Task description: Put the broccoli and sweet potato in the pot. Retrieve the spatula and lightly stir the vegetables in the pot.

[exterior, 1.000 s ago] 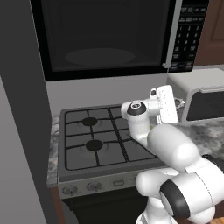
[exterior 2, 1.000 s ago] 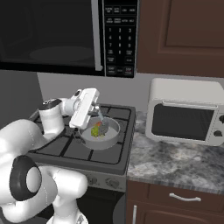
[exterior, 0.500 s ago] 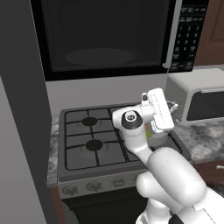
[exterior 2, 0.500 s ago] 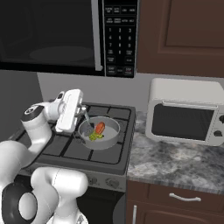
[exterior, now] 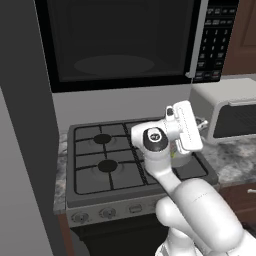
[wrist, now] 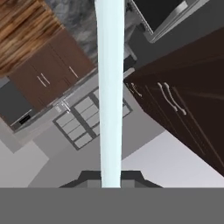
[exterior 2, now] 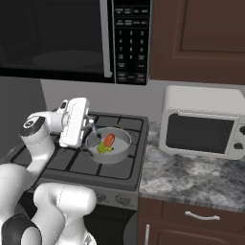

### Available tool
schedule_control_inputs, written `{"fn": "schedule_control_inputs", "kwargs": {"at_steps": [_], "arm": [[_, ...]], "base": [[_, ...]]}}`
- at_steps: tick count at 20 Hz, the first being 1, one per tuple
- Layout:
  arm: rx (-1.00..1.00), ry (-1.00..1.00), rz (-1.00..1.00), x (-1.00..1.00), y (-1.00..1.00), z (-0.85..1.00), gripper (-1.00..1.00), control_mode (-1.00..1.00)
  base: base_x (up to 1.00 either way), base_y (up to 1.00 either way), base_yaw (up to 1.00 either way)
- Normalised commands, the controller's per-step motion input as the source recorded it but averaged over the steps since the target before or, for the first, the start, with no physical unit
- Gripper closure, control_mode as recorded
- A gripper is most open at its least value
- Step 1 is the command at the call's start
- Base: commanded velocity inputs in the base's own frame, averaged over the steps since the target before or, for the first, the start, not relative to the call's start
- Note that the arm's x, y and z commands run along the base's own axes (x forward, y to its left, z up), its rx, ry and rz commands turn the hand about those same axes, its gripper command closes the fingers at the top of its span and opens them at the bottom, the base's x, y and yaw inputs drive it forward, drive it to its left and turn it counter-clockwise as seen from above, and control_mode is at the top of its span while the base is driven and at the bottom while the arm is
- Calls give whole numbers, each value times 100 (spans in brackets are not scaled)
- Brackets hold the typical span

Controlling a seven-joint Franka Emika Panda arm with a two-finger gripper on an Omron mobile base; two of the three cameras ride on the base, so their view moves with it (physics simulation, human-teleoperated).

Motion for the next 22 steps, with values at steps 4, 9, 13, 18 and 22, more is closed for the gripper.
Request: {"fn": "schedule_control_inputs", "kwargs": {"at_steps": [4, 9, 13, 18, 22], "arm": [[0, 2, -12, 23, 26, -21, 100, -100], [0, 2, -12, 2, 2, -32, 100, -100], [0, 0, -13, 17, 0, -15, 100, -100], [0, 1, -12, 38, 0, -7, 100, -100], [0, 0, -7, 42, 5, -2, 100, -100]], "base": [[0, 0, 0], [0, 0, 0], [0, 0, 0], [0, 0, 0], [0, 0, 0]]}}
